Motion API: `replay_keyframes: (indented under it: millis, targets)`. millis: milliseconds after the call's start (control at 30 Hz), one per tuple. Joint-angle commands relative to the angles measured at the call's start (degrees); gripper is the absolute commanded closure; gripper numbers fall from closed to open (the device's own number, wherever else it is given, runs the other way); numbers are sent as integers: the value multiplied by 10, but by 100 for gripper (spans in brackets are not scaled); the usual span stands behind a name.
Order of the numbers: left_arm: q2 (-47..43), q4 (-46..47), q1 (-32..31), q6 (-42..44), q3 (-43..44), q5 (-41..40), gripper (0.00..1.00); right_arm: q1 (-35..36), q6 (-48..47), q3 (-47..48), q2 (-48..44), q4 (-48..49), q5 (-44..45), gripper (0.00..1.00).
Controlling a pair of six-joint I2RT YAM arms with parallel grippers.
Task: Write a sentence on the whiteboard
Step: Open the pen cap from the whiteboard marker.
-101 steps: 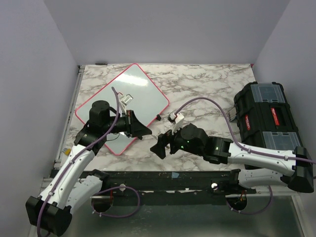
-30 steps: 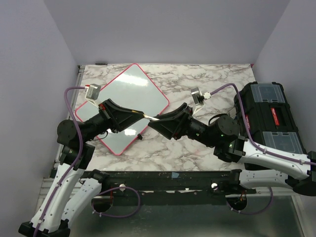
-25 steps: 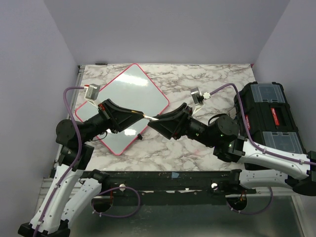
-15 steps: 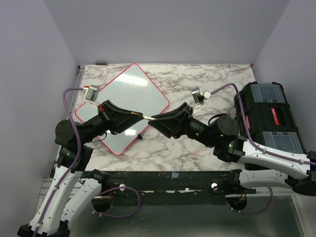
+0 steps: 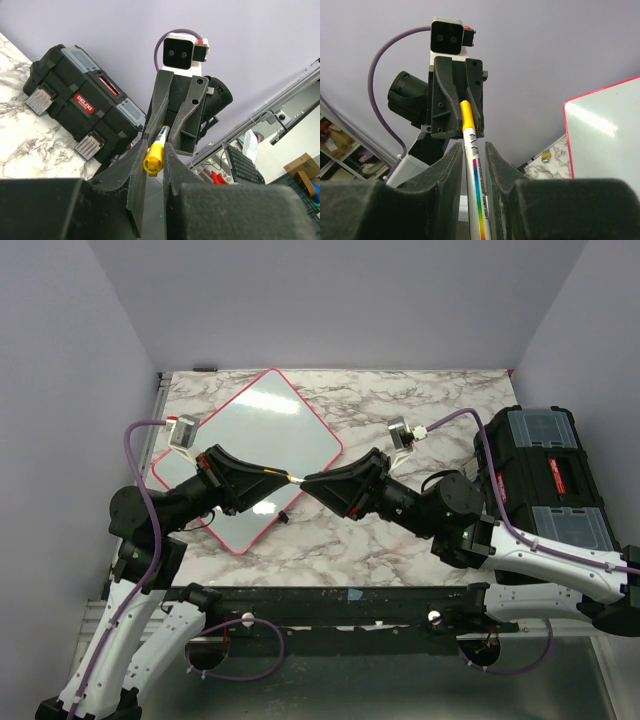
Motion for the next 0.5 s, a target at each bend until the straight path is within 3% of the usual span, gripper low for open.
replay_keyframes:
  millis: [0,233,467]
  targets:
    - [0,-48,-1,36,-14,-9,100,4,14,14,2,61,3,74]
    - [-7,-58,-1,40,-16,-12,100,4,22,9,2,71,6,80]
    - [-10,-74,-1,50,-10,-14,100,4,20,9,2,67,4,97]
